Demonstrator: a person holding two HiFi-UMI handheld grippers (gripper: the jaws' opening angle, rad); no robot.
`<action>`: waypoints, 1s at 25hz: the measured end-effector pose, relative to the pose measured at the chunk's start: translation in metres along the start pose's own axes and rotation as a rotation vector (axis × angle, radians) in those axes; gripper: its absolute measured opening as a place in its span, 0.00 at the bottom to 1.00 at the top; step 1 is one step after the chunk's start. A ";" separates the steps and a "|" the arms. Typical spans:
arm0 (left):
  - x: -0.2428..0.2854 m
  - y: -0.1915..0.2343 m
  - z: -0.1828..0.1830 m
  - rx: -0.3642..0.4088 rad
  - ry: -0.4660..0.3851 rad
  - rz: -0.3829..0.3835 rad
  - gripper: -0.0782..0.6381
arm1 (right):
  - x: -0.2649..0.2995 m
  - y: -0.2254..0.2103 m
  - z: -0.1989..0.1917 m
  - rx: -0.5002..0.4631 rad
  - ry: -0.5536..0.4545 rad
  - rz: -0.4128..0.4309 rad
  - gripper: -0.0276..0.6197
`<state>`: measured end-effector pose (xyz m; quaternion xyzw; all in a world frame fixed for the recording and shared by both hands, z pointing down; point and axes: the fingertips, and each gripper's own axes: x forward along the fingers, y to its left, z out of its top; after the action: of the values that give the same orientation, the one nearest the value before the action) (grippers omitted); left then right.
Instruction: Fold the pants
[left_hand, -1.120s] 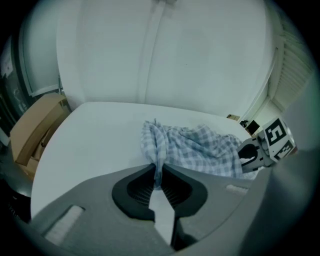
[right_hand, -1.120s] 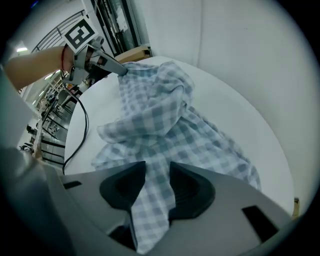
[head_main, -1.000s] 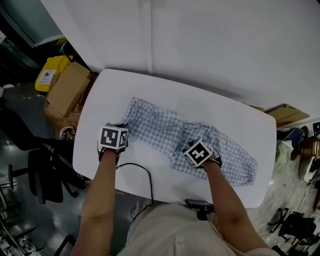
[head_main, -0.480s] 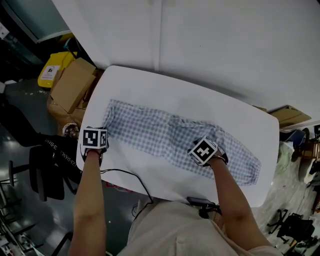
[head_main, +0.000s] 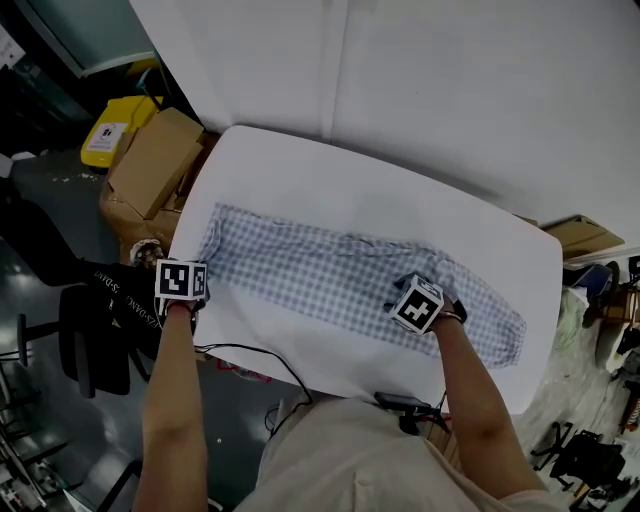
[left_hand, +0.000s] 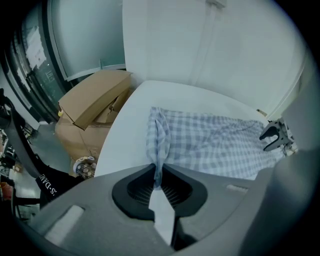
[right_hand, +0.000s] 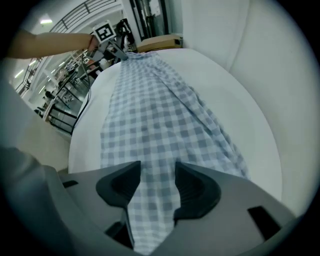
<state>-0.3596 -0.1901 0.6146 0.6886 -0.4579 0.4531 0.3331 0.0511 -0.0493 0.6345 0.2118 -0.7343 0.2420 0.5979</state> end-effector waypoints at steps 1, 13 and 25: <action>0.000 0.002 -0.003 0.000 0.003 0.000 0.16 | 0.001 0.004 0.000 -0.029 -0.008 0.011 0.40; -0.006 0.025 -0.045 -0.088 0.019 -0.006 0.16 | 0.004 0.039 0.008 -0.205 0.019 0.026 0.45; -0.008 0.026 -0.044 -0.242 -0.083 -0.115 0.16 | -0.085 0.023 0.193 -0.347 -0.329 -0.006 0.39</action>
<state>-0.3991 -0.1579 0.6245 0.6865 -0.4824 0.3458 0.4200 -0.0956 -0.1466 0.5168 0.1448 -0.8517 0.0727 0.4984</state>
